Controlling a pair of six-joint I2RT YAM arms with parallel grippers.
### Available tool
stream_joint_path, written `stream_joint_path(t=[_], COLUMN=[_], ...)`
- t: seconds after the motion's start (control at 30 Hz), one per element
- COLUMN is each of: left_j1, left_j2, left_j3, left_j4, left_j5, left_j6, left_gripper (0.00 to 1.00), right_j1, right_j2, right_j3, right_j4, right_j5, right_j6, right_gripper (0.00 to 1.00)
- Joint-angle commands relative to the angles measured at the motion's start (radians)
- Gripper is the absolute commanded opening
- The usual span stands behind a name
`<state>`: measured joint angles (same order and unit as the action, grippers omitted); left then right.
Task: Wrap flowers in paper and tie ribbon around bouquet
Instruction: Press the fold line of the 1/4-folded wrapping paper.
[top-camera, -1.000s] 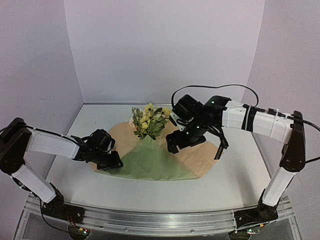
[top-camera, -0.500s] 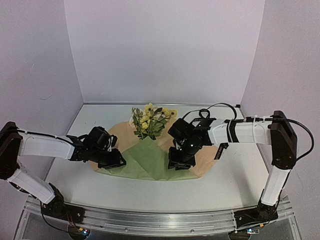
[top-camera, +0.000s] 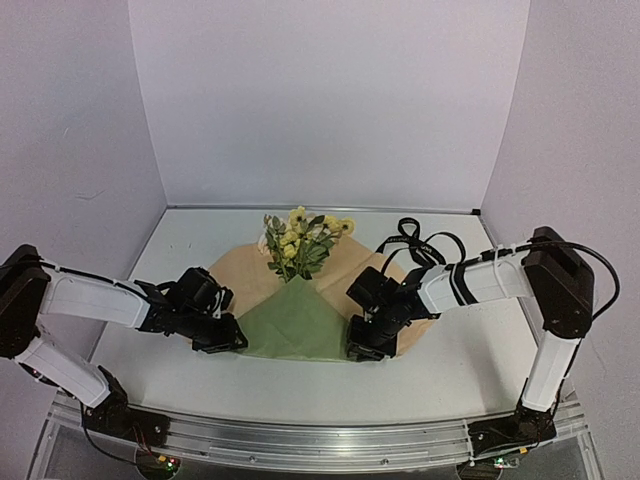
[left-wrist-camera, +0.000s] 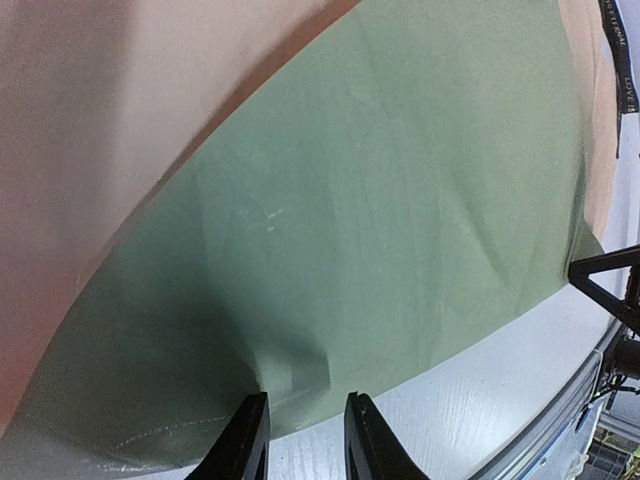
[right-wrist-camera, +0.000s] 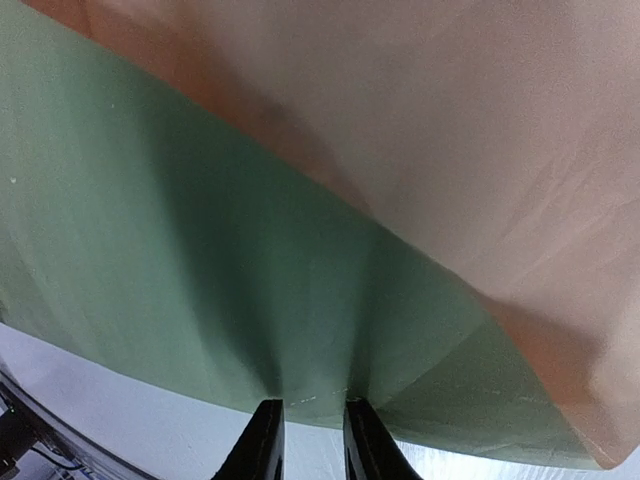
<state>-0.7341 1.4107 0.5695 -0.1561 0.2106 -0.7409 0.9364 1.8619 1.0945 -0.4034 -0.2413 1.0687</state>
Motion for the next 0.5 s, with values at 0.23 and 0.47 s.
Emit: stream_joint_path(t=[0.23,0.47], left_j1=[-0.002,-0.002], left_j2=[0.021,-0.034], left_j3=[-0.039,-0.078], left_j4=[-0.063,-0.176], left_j5=[-0.099,-0.221], left_j6=[-0.089,-0.185], left_gripper=[0.26,0.25], right_j1=[-0.043,-0.076], right_j2=[-0.04,-0.071], right_j3=[-0.131,-0.19], right_j4=[0.028,0.028], right_j5=[0.077,0.082], right_j6=[0.07,0.076], right_gripper=[0.21,0.21])
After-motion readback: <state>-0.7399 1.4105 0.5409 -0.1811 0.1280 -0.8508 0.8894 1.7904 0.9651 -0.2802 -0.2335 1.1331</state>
